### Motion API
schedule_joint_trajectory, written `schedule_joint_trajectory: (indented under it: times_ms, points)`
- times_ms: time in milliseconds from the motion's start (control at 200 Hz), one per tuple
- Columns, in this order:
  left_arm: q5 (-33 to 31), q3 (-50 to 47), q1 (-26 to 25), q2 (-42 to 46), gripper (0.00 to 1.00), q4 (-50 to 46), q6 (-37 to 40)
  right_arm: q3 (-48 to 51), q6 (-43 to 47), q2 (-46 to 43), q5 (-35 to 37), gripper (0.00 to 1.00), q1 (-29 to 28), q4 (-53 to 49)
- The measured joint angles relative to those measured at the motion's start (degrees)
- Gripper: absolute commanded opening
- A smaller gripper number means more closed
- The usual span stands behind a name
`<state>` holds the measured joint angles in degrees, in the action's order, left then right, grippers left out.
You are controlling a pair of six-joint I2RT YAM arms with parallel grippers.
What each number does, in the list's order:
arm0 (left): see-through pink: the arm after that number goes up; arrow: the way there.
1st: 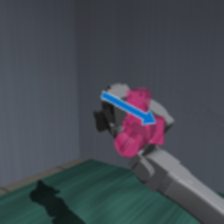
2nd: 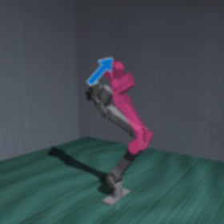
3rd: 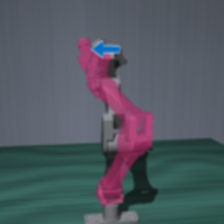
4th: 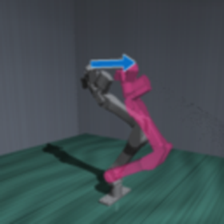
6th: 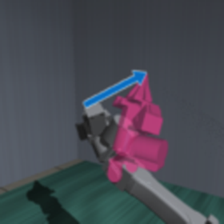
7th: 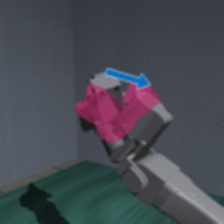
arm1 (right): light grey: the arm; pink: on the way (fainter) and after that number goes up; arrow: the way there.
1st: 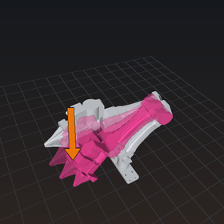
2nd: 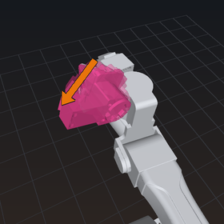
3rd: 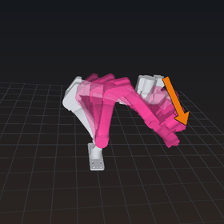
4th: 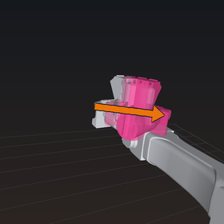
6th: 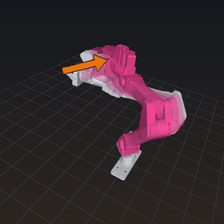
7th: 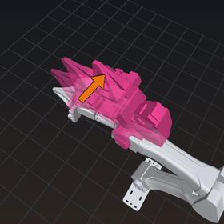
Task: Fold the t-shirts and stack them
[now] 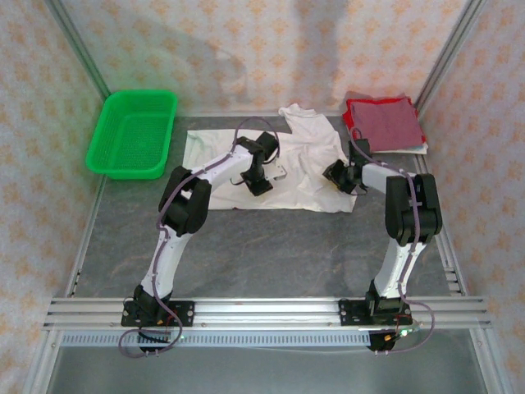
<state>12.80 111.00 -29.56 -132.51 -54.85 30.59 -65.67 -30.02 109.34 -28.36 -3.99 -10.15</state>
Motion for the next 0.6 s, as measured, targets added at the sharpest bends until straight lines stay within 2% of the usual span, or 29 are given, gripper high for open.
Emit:
schedule_joint_trajectory:
  times_ms: [581, 601]
  points:
    - [-0.85, 10.56, 1.44, -1.09, 0.0, -5.14, 3.41, 0.33, -0.44, 0.13, 0.02, 0.37, 0.83, 0.61]
    - [-0.85, 11.02, 1.51, -1.46, 0.07, -5.33, 3.61, 0.33, -0.44, 0.13, 0.02, 0.37, 0.83, 0.61]
